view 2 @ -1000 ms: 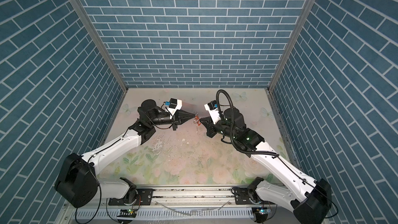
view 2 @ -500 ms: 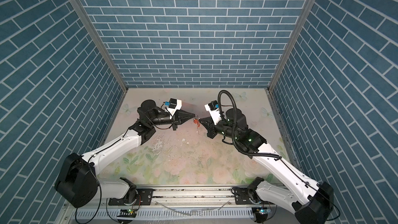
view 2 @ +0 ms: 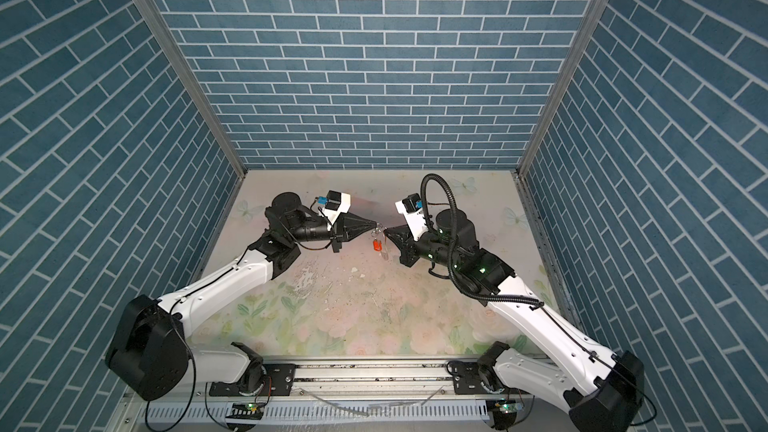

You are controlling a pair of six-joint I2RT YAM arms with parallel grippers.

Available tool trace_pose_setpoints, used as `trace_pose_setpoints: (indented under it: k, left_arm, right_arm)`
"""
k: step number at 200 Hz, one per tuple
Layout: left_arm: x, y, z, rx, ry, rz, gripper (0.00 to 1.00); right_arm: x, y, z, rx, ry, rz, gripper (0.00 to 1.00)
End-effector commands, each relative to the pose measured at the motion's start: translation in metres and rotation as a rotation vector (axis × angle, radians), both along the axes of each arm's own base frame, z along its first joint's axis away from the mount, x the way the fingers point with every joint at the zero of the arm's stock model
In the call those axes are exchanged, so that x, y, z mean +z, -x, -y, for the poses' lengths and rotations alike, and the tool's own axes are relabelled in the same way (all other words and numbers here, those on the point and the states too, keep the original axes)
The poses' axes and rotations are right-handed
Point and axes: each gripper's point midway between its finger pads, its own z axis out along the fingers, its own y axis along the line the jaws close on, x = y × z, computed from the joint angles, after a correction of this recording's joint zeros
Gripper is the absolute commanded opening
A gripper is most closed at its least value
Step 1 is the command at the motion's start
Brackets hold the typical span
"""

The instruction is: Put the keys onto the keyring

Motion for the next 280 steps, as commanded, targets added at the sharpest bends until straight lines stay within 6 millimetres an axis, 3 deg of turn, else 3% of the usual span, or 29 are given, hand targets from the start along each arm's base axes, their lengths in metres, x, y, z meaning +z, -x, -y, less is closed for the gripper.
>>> trace_pose_setpoints:
  k: [1,134,217,280]
  left_arm:
    - [0.007,0.005,-0.002,-0.023,0.014,0.016,0.0]
    - [0.005,0.015,0.001,-0.108,0.003,-0.004,0.0]
    - [0.012,0.02,0.002,-0.159,0.035,0.011,0.0]
    - [0.018,0.025,0.001,-0.182,0.053,0.019,0.0]
  right_arm:
    - [0.023,-0.004,0.0,-0.018,-0.04,0.045,0.0]
    - [0.036,-0.007,0.001,-0.032,-0.056,0.047,0.0]
    - [0.034,-0.005,0.001,-0.048,-0.056,-0.042,0.0]
    - [0.033,-0.014,0.009,-0.117,-0.07,-0.091,0.0]
